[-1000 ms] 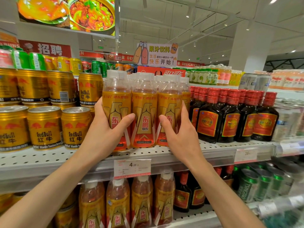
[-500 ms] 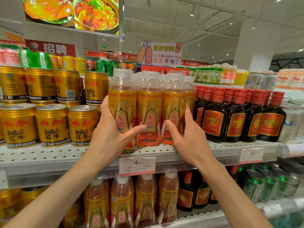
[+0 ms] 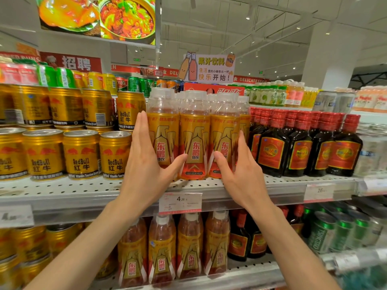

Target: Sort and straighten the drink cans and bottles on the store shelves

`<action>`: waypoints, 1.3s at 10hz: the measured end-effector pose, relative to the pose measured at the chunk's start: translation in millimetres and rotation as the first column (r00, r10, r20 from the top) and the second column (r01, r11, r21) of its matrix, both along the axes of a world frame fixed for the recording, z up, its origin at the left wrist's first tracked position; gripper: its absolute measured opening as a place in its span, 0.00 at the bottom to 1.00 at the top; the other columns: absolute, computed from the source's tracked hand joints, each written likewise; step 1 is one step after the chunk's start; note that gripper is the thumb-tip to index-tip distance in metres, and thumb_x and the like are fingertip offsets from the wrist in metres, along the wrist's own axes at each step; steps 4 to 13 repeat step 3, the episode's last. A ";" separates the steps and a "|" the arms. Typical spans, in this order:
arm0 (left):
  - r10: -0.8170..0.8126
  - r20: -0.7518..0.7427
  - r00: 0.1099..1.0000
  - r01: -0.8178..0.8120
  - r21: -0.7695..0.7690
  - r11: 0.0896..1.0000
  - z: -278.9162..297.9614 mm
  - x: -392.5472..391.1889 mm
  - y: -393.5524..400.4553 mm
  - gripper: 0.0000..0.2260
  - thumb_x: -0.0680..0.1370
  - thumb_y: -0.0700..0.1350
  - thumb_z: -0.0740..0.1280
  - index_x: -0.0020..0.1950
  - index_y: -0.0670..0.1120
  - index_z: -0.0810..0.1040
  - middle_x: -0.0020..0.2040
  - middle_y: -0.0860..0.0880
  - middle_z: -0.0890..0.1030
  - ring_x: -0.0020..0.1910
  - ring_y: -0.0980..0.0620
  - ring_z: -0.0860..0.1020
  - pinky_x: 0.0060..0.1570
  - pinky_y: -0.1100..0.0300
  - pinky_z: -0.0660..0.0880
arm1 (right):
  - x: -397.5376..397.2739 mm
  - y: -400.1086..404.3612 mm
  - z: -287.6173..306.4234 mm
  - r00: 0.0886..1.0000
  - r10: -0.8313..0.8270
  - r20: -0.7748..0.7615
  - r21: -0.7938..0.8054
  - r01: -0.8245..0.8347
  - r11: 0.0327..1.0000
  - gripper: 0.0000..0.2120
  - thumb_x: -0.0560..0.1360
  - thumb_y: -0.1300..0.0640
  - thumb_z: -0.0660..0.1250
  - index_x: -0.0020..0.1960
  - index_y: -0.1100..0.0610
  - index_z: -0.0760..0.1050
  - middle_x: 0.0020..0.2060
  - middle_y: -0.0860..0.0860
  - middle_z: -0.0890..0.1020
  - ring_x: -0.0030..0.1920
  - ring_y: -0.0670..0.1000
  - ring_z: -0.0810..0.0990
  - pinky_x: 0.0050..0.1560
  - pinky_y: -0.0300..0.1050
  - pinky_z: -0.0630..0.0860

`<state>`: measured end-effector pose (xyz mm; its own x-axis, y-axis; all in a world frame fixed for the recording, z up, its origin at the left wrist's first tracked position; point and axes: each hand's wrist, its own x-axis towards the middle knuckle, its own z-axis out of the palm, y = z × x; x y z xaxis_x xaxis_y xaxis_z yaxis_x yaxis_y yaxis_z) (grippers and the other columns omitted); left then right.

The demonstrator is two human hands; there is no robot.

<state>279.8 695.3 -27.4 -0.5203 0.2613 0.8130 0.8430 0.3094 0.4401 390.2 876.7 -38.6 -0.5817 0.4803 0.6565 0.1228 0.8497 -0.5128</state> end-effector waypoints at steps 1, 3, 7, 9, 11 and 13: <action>0.009 -0.106 0.994 -0.011 -0.021 1.000 -5.2 5.5 -4.0 0.47 0.76 0.56 0.72 0.83 0.47 0.44 0.83 0.49 0.46 0.82 0.56 0.47 0.76 0.66 0.48 | 9.8 -6.5 -3.9 0.997 0.048 -0.061 -0.002 -0.048 0.999 0.40 0.80 0.35 0.59 0.83 0.49 0.45 0.82 0.47 0.57 0.80 0.48 0.57 0.78 0.53 0.62; -0.027 -0.171 0.985 0.021 -0.037 0.999 -29.9 27.7 -18.2 0.34 0.77 0.53 0.71 0.80 0.51 0.62 0.83 0.52 0.53 0.81 0.53 0.54 0.74 0.55 0.56 | 34.6 -20.6 -26.0 0.983 0.077 -0.168 0.016 -0.076 0.997 0.33 0.77 0.40 0.63 0.79 0.44 0.58 0.77 0.39 0.65 0.75 0.43 0.67 0.72 0.54 0.71; -0.027 -0.171 0.985 0.021 -0.037 0.999 -29.9 27.7 -18.2 0.34 0.77 0.53 0.71 0.80 0.51 0.62 0.83 0.52 0.53 0.81 0.53 0.54 0.74 0.55 0.56 | 34.6 -20.6 -26.0 0.983 0.077 -0.168 0.016 -0.076 0.997 0.33 0.77 0.40 0.63 0.79 0.44 0.58 0.77 0.39 0.65 0.75 0.43 0.67 0.72 0.54 0.71; -0.027 -0.171 0.985 0.021 -0.037 0.999 -29.9 27.7 -18.2 0.34 0.77 0.53 0.71 0.80 0.51 0.62 0.83 0.52 0.53 0.81 0.53 0.54 0.74 0.55 0.56 | 34.6 -20.6 -26.0 0.983 0.077 -0.168 0.016 -0.076 0.997 0.33 0.77 0.40 0.63 0.79 0.44 0.58 0.77 0.39 0.65 0.75 0.43 0.67 0.72 0.54 0.71; -0.027 -0.171 0.985 0.021 -0.037 0.999 -29.9 27.7 -18.2 0.34 0.77 0.53 0.71 0.80 0.51 0.62 0.83 0.52 0.53 0.81 0.53 0.54 0.74 0.55 0.56 | 34.6 -20.6 -26.0 0.983 0.077 -0.168 0.016 -0.076 0.997 0.33 0.77 0.40 0.63 0.79 0.44 0.58 0.77 0.39 0.65 0.75 0.43 0.67 0.72 0.54 0.71; -0.027 -0.171 0.985 0.021 -0.037 0.999 -29.9 27.7 -18.2 0.34 0.77 0.53 0.71 0.80 0.51 0.62 0.83 0.52 0.53 0.81 0.53 0.54 0.74 0.55 0.56 | 34.6 -20.6 -26.0 0.983 0.077 -0.168 0.016 -0.076 0.997 0.33 0.77 0.40 0.63 0.79 0.44 0.58 0.77 0.39 0.65 0.75 0.43 0.67 0.72 0.54 0.71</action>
